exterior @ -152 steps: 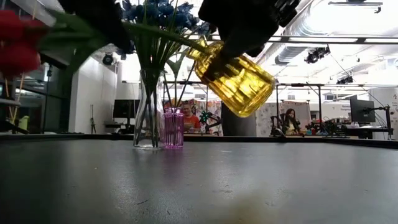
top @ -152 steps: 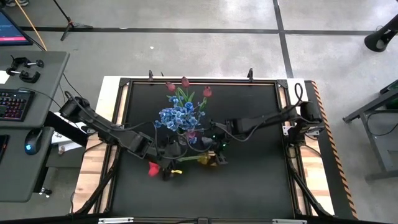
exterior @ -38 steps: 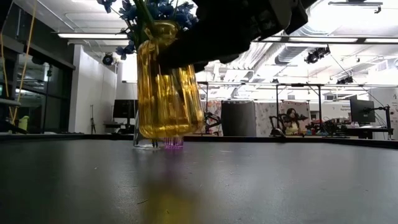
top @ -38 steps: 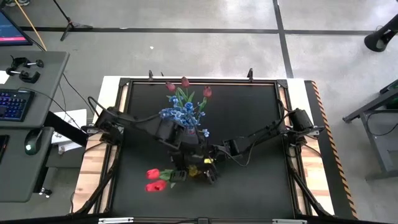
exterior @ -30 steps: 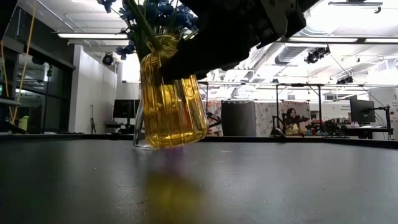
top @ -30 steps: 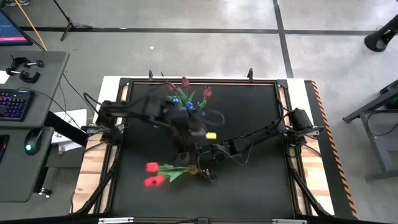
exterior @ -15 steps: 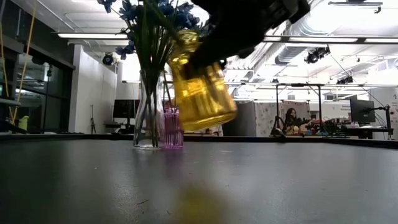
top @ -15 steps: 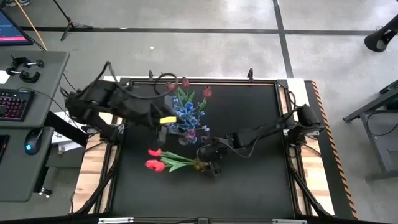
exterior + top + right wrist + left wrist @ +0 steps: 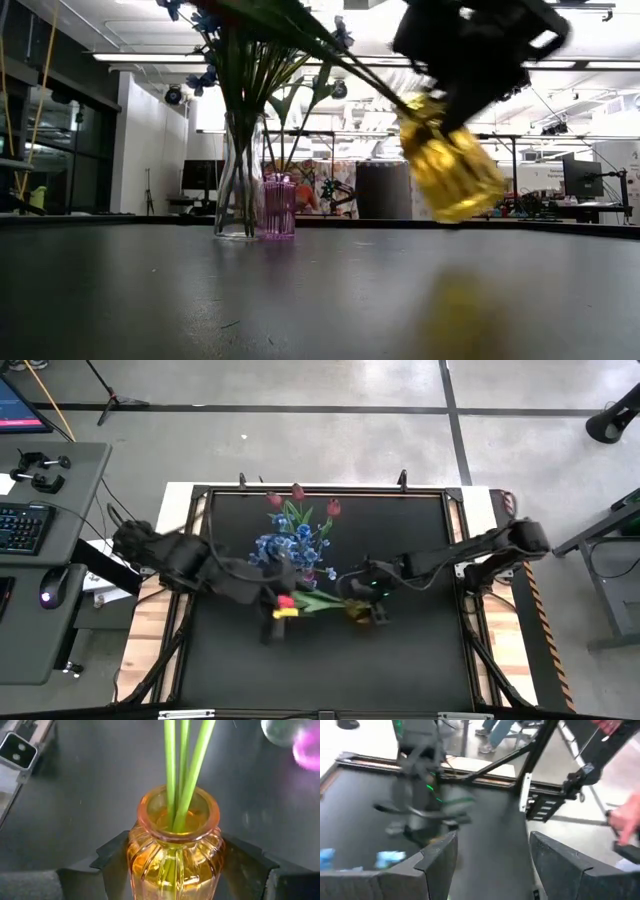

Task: Sort flowers into vase by color
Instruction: Put the red flower into the yellow vase

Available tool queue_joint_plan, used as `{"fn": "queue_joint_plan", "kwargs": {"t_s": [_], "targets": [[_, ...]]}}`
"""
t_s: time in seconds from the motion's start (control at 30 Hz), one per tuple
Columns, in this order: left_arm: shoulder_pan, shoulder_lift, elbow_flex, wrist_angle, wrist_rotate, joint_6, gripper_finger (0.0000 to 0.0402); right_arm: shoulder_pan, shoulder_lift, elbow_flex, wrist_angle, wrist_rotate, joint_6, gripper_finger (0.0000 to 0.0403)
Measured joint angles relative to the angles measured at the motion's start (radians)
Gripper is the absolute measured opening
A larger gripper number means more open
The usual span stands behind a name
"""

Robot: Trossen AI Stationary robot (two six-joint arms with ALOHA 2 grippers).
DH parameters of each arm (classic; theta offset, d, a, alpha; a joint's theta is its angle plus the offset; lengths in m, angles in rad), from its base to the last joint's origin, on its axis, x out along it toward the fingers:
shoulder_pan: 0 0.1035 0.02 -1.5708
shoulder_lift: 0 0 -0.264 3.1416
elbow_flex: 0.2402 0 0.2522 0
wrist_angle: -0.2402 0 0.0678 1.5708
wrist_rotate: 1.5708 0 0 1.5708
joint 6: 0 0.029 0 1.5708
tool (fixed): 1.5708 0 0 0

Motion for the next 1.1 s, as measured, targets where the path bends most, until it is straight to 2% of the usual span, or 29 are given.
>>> {"fn": "queue_joint_plan", "kwargs": {"t_s": [0.2,0.37,0.5,0.6,0.73,0.83,1.0,1.1], "targets": [[-0.035,-0.009,-0.194,0.298,0.036,-0.014,0.0235,-0.021,-0.251,-0.213,0.057,0.039,0.154,0.025],[-0.053,-0.091,-0.423,0.615,-0.031,-0.044,0.0234,-0.02,-0.441,-0.318,0.117,0.144,0.262,0.025],[-0.072,-0.187,-0.675,0.911,-0.136,-0.093,0.0234,-0.02,-0.535,-0.397,0.196,0.233,0.309,0.025],[-0.092,-0.258,-0.851,1.153,-0.251,-0.109,0.0234,-0.021,-0.557,-0.467,0.321,0.315,0.343,0.025],[-0.113,-0.3,-1.0,1.419,-0.375,-0.125,0.0234,-0.021,-0.544,-0.543,0.512,0.357,0.412,0.025],[-0.122,-0.3,-1.014,1.46,-0.394,-0.118,0.0234,-0.019,-0.545,-0.549,0.505,0.347,0.424,0.025],[-0.13,-0.297,-1.013,1.454,-0.392,-0.126,0.0234,0.002,-0.545,-0.549,0.486,0.268,0.423,0.025],[-0.136,-0.297,-1.013,1.446,-0.397,-0.125,0.0234,0.032,-0.545,-0.549,0.447,0.259,0.43,0.025]]}}
